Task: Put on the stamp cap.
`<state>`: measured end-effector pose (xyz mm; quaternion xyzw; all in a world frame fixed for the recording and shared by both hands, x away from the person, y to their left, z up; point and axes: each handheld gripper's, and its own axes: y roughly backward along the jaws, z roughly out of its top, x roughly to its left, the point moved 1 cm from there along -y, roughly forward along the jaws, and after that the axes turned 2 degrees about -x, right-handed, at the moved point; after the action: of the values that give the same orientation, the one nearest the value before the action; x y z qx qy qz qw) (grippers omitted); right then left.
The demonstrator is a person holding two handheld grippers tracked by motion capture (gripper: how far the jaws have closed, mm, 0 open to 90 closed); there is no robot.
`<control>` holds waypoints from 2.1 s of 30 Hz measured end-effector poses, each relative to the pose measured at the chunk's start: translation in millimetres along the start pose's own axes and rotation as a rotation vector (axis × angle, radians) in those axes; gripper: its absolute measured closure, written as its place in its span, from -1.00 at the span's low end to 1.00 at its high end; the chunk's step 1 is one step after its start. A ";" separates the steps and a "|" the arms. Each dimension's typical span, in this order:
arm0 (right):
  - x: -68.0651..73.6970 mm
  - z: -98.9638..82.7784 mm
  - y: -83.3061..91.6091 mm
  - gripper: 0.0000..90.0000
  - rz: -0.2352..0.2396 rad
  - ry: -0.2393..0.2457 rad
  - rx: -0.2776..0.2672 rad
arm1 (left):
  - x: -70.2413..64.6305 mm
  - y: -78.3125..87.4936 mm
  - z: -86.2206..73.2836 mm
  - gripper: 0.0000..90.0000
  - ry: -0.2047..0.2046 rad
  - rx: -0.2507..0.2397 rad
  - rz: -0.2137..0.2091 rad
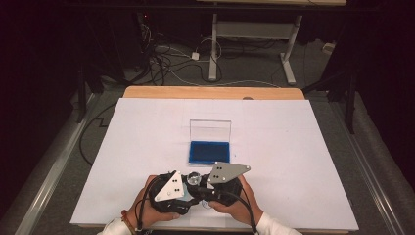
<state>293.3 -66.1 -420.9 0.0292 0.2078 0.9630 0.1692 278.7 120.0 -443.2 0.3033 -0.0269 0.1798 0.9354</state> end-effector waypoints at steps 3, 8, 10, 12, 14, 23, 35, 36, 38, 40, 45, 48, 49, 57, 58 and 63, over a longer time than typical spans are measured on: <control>1.0 -1.4 0.6 0.67 -0.008 0.010 -0.029 | 3.0 2.1 -0.4 -0.19 0.041 -0.024 -0.030; 0.9 -5.0 2.2 0.67 -0.001 0.029 -0.079 | 5.1 3.1 -1.6 -0.19 0.079 -0.051 -0.062; 0.5 -5.8 2.3 0.66 -0.005 0.034 -0.087 | 4.7 2.4 -1.0 -0.19 0.067 -0.033 -0.051; -0.1 -6.4 0.9 0.66 -0.001 0.028 -0.074 | 4.3 1.3 -1.7 -0.19 0.065 -0.022 -0.044; -0.3 -6.2 0.5 0.61 -0.001 0.026 -0.060 | 4.5 0.9 -1.9 -0.19 0.060 -0.008 -0.031; -4.4 -9.0 -2.0 0.25 -0.020 0.002 -0.007 | 6.7 -1.6 -6.0 -0.19 0.023 0.087 0.048; -6.7 -0.9 2.0 -0.09 -0.019 -0.004 -0.044 | 1.8 -8.8 -8.4 -0.19 -0.027 0.142 0.048; -6.5 -0.1 2.1 -0.06 -0.014 -0.002 -0.045 | 1.3 -9.4 -8.4 -0.19 -0.029 0.144 0.046; -5.7 0.6 2.5 0.12 0.000 0.002 -0.046 | 0.5 -10.3 -8.3 -0.19 -0.036 0.151 0.044; -5.9 0.4 2.2 0.23 0.021 -0.001 -0.043 | 0.0 -10.7 -8.4 -0.19 -0.042 0.158 0.038; -6.6 0.4 1.5 0.24 0.032 0.004 -0.012 | -0.6 -11.7 -9.6 -0.19 -0.053 0.173 0.058; -8.0 0.0 0.5 0.22 0.033 -0.005 0.008 | -0.2 -10.5 -9.1 -0.19 -0.051 0.159 0.066; -8.1 -0.9 -1.1 0.25 0.029 -0.010 0.025 | 0.2 -9.8 -8.3 -0.19 -0.054 0.160 0.071; -6.9 -1.8 -4.2 0.10 0.033 -0.015 0.037 | -0.8 -11.5 -10.4 -0.19 -0.064 0.176 0.065; -7.5 -1.6 -3.9 0.25 0.039 -0.018 0.037 | -0.6 -11.1 -10.3 -0.19 -0.061 0.172 0.065; -5.6 -0.1 -1.8 0.26 0.048 0.000 0.029 | 1.7 -8.8 -10.5 -0.19 -0.039 0.156 0.061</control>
<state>299.1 -66.4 -421.7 0.0367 0.2210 0.9637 0.1456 282.8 120.1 -456.4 0.3775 -0.0403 0.2036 0.9024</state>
